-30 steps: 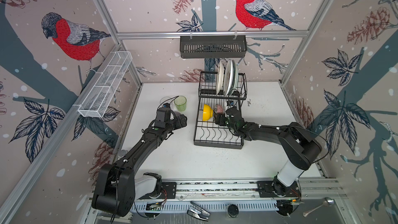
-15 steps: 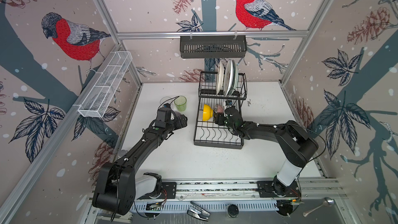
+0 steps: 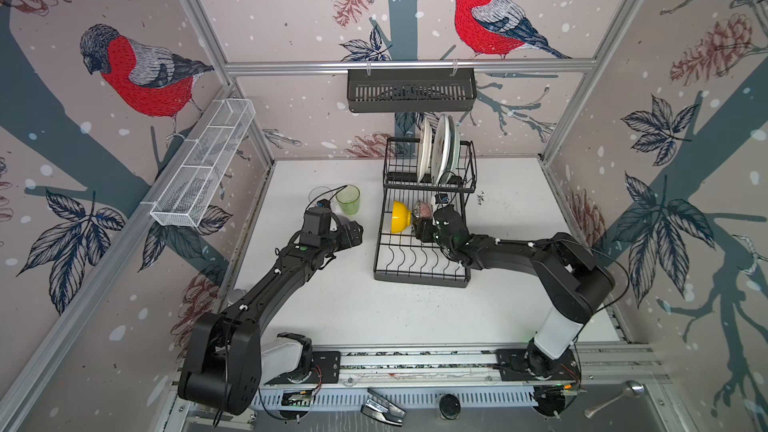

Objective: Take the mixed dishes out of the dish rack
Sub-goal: 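Close the right gripper on the red-and-white patterned bowl rim in the rack, then lift the patterned bowl toward the left gripper while the left gripper reaches in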

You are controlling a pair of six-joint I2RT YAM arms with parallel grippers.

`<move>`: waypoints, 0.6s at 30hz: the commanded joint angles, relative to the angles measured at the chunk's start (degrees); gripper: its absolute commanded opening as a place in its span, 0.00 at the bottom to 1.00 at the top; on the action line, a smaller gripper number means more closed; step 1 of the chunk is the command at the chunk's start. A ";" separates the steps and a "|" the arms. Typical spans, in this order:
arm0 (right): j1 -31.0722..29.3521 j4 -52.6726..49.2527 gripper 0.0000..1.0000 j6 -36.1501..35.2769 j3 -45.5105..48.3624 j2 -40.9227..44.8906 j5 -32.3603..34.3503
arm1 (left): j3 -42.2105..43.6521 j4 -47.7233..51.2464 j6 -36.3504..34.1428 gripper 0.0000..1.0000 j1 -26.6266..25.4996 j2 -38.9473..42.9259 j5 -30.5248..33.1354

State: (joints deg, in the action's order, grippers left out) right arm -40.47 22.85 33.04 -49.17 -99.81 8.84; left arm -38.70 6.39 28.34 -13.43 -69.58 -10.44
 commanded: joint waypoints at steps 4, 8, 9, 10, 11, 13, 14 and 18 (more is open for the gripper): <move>0.06 -1.14 0.56 -1.64 1.01 1.75 6.66 | 0.01 -2.62 0.14 0.97 -0.26 0.25 -0.83; -0.04 -1.86 0.55 -2.07 1.30 2.57 6.89 | -0.20 -3.05 0.25 0.97 -0.38 0.00 -1.46; -0.17 -1.87 0.55 -2.03 1.60 2.95 6.99 | -0.20 -3.05 0.34 0.97 -0.41 -0.01 -1.51; -0.30 -1.78 0.55 -2.06 1.85 3.16 6.98 | -0.23 -3.18 0.43 0.97 -0.54 0.03 -1.65; -0.34 -1.76 0.55 -1.96 2.07 3.51 6.98 | -0.32 -3.31 0.45 0.97 -0.63 0.05 -1.77; -0.55 -1.84 0.55 -1.80 2.48 4.06 7.11 | -0.32 -3.49 0.50 0.97 -0.73 0.09 -1.88; -0.64 -1.76 0.55 -1.79 2.82 4.44 7.23 | -0.36 -3.47 0.50 0.97 -0.87 0.14 -1.87; -1.10 -1.11 0.53 -1.16 4.30 6.00 7.78 | -0.65 -3.40 0.49 0.97 -1.15 0.17 -1.96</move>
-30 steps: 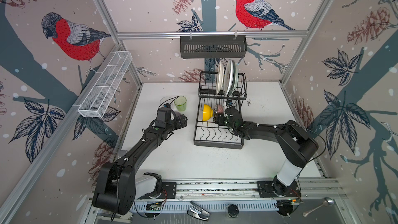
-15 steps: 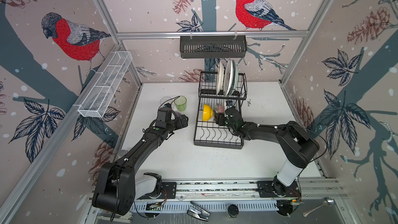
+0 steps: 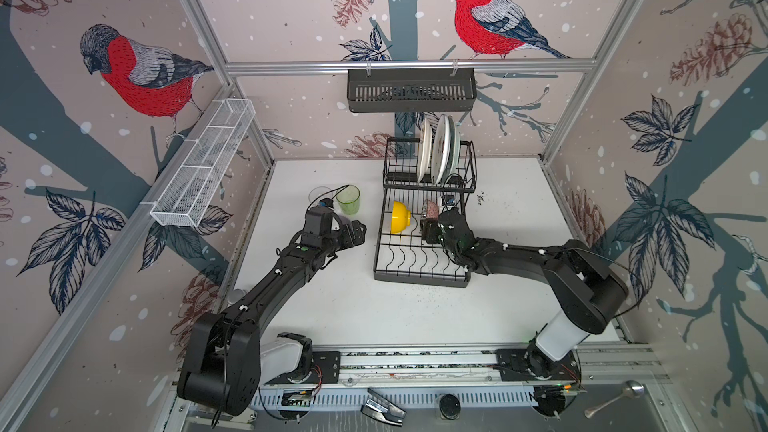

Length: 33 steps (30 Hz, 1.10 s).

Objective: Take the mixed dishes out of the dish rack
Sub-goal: 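Lift the patterned bowl toward the left gripper while the left gripper reaches in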

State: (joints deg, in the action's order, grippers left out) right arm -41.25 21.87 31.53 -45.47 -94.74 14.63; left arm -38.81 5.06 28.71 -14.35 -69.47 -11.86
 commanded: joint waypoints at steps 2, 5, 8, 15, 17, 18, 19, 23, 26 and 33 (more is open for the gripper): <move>-0.81 0.27 0.53 0.68 1.38 1.92 2.08 | -0.59 -2.03 0.23 0.97 -0.32 0.17 -0.65; -1.57 0.41 0.53 1.16 2.35 3.59 2.67 | -0.50 -1.99 0.34 0.97 -0.52 0.24 -1.01; -2.06 0.08 0.53 1.98 3.01 5.24 2.61 | -0.38 -2.11 0.31 0.97 -0.65 0.31 -1.23; -3.38 1.23 0.53 4.09 5.73 8.75 1.47 | 1.39 -4.92 1.52 0.97 -0.77 2.01 -2.20; -3.57 1.88 0.53 4.57 6.52 9.43 0.74 | 1.55 -5.06 1.71 0.97 -0.79 2.35 -2.29; -3.53 2.09 0.53 4.81 6.78 9.61 0.33 | 1.54 -5.06 1.91 0.97 -0.84 2.40 -2.37; -3.66 2.24 0.53 4.94 6.97 9.73 -0.07 | 1.54 -5.06 2.00 0.97 -0.82 2.52 -2.51; -4.17 2.30 0.53 5.34 7.24 9.98 -0.42 | 1.58 -5.23 2.55 0.97 -0.94 2.75 -3.29; -4.68 2.30 0.53 5.52 7.24 10.40 -1.15 | 1.62 -5.63 3.00 0.97 -1.35 2.67 -3.75; -6.85 3.35 0.54 6.60 8.19 14.35 -1.97 | 2.70 -8.57 4.61 0.97 -3.14 3.39 -4.08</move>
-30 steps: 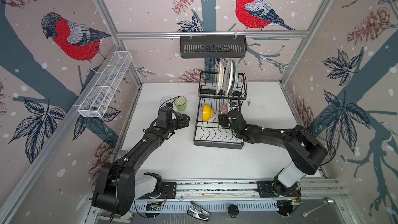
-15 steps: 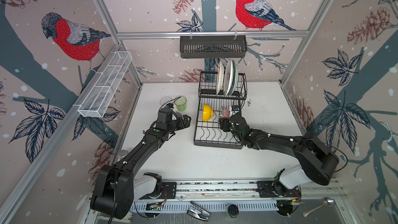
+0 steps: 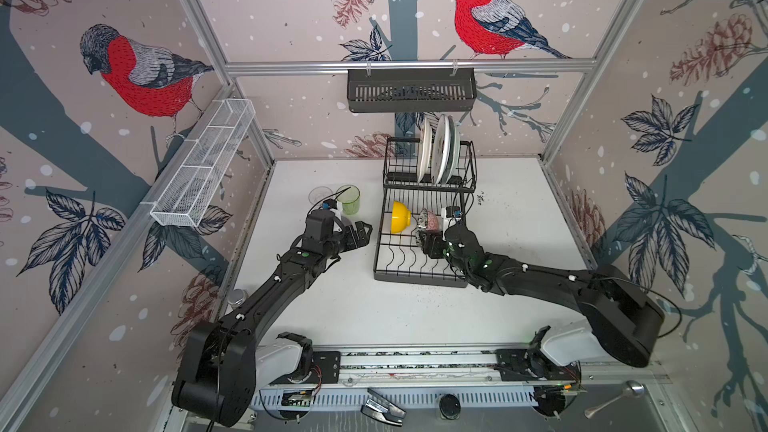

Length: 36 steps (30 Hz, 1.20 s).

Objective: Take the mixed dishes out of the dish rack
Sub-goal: 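Lift the patterned bowl toward the left gripper while the left gripper reaches in, then close the left gripper on the patterned bowl rim beside the right gripper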

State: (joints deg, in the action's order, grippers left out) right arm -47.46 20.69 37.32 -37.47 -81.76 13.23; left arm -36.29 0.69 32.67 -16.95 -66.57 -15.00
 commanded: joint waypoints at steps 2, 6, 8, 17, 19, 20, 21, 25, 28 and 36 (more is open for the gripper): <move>-1.13 4.54 0.54 1.08 0.12 2.69 -0.76 | -0.07 -4.70 0.92 0.97 -1.03 0.63 -1.23; -1.54 5.60 0.55 0.82 0.03 4.21 -3.43 | -0.53 -5.90 1.52 0.97 -2.82 0.28 -1.39; -1.58 6.27 0.55 0.82 -0.29 4.52 -5.71 | -1.24 -6.34 1.54 0.97 -4.30 -0.61 -1.34; -2.23 9.73 0.57 0.80 0.27 7.39 -11.83 | -3.94 -9.81 3.71 0.97 -10.07 -6.66 -3.52; -2.35 10.76 0.57 1.10 0.71 7.83 -12.57 | -4.19 -11.10 4.35 0.95 -10.96 -7.69 -4.16; -2.33 11.42 0.57 1.17 1.03 7.99 -13.15 | -4.30 -11.83 4.67 0.94 -11.31 -8.20 -4.35; -2.37 11.77 0.57 1.31 1.15 8.15 -13.52 | -4.42 -12.37 4.94 0.92 -11.63 -8.68 -4.62; -2.41 12.51 0.57 1.77 1.17 8.36 -15.33 | -5.75 -13.63 5.40 0.76 -12.64 -10.50 -5.51; -2.45 12.97 0.57 1.85 1.43 8.70 -16.22 | -6.40 -14.48 5.24 0.53 -13.17 -11.38 -6.75; -2.46 13.87 0.57 2.14 1.95 8.85 -16.96 | -7.38 -13.46 5.09 0.34 -13.36 -11.83 -7.05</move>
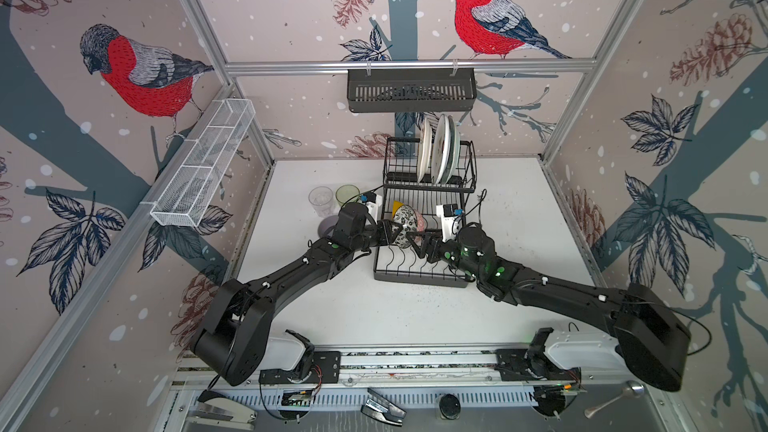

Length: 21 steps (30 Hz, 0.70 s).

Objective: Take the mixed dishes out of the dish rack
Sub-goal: 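Close the left gripper on the patterned bowl rim beside the right gripper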

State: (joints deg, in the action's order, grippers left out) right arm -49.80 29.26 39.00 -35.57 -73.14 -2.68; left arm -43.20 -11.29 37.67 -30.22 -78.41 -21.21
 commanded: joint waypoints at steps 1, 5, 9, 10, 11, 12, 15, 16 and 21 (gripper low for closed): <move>-0.17 5.46 0.57 0.57 0.14 0.18 -1.26 | -0.53 -1.38 0.06 0.33 -0.08 0.00 -0.85; -0.21 5.21 0.57 -0.24 -0.01 -0.46 -1.46 | -0.69 -0.68 0.44 0.10 -0.05 0.01 -0.14; -0.35 5.13 0.57 -0.46 -0.19 -1.35 -2.15 | -1.16 0.65 0.57 0.00 -0.04 -0.54 0.36; -0.54 4.98 0.57 -0.59 -0.28 -1.64 -2.09 | -1.34 1.06 0.49 0.00 -0.04 -0.73 0.53; -0.54 4.93 0.57 -0.54 -0.36 -1.74 -2.17 | -1.32 1.09 0.60 0.00 -0.04 -0.78 0.48; -0.57 4.84 0.57 -0.68 -0.45 -1.84 -2.16 | -1.43 1.34 0.62 0.00 -0.07 -0.86 0.56; -0.64 4.65 0.61 -0.92 -0.45 -1.68 -2.04 | -1.40 1.44 0.83 0.00 -0.05 -1.04 0.58; -0.65 4.54 0.63 -0.94 -0.49 -1.67 -1.82 | -1.45 1.49 0.84 0.00 -0.05 -0.97 0.56; -0.67 4.19 0.70 -1.12 -0.55 -1.64 -1.28 | -1.77 2.76 0.41 0.00 -0.08 -0.51 1.92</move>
State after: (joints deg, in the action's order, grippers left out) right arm -50.00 27.03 39.83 -35.33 -75.09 0.01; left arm -44.45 -9.91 38.94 -30.28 -79.09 -22.79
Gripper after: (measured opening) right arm 0.700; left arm 0.088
